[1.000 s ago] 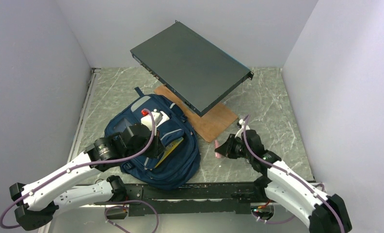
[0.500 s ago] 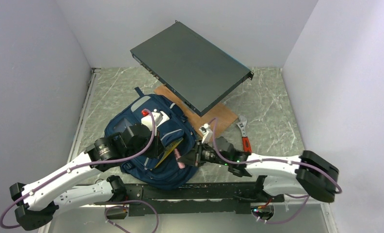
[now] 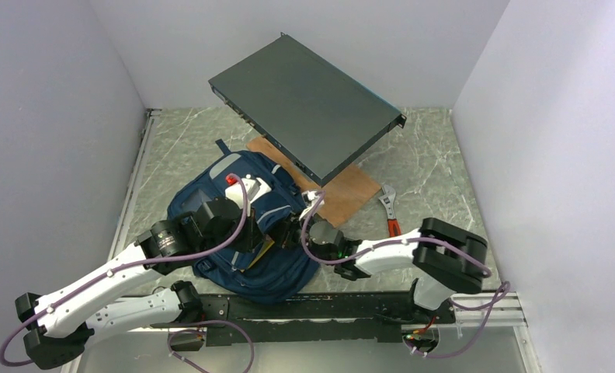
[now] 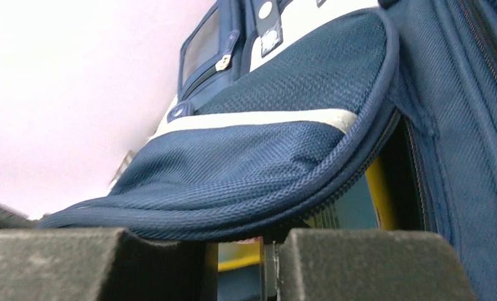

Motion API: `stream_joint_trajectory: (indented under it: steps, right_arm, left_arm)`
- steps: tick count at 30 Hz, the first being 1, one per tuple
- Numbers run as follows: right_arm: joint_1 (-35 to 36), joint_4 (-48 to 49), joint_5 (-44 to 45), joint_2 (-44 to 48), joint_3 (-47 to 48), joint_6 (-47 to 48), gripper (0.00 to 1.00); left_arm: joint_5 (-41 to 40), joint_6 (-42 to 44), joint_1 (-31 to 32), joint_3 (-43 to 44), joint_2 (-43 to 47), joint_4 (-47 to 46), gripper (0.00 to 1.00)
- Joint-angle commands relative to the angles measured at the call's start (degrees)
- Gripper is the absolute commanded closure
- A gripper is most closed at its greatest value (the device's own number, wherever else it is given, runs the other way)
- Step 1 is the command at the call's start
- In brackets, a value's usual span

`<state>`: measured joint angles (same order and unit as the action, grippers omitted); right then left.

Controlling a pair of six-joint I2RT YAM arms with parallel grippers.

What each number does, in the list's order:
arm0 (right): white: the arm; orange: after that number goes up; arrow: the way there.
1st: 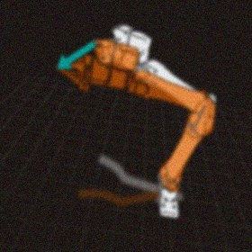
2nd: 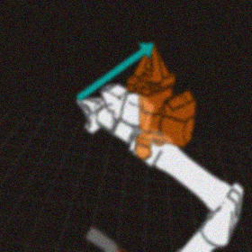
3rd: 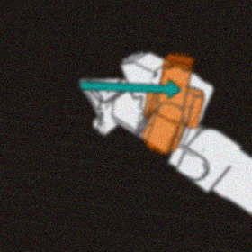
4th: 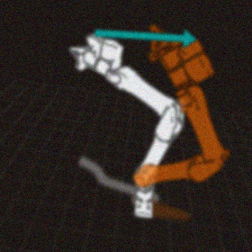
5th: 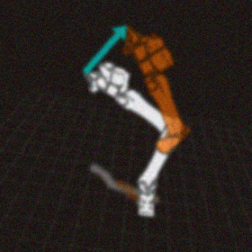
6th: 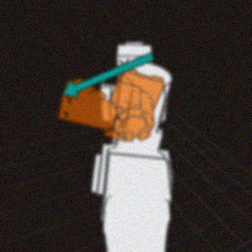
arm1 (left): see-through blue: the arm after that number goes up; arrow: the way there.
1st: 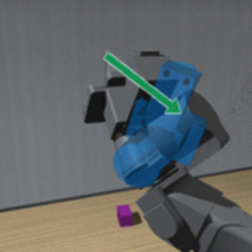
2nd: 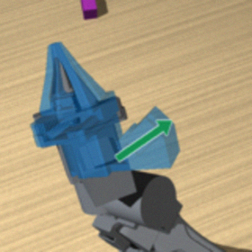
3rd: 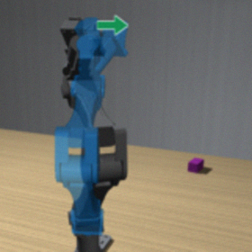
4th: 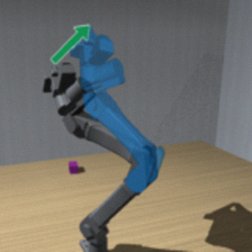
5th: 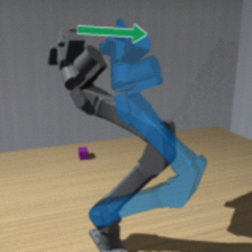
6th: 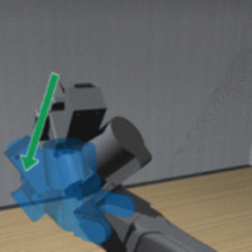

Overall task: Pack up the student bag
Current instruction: Place the stationery in the student bag.

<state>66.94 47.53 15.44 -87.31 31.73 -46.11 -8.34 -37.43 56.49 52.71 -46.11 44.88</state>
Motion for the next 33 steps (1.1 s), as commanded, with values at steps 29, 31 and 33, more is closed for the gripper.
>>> stream_joint_trajectory:
  steps: [29, 31, 33]
  right_arm:
    - [3.3, -19.0, 2.9, 9.2, 5.7, 11.9, 0.51]
    - [5.1, -22.9, 2.6, 12.2, 3.9, 11.7, 0.51]
    - [7.6, -25.7, 4.0, 16.2, 0.4, 11.0, 0.51]
  left_arm:
    - [5.2, -4.2, 0.6, -0.7, 0.5, -8.7, 1.0]
    - [5.1, -4.6, 0.6, -1.0, -0.5, -8.1, 1.0]
    - [4.5, -5.0, 0.6, -0.9, -1.4, -6.8, 0.93]
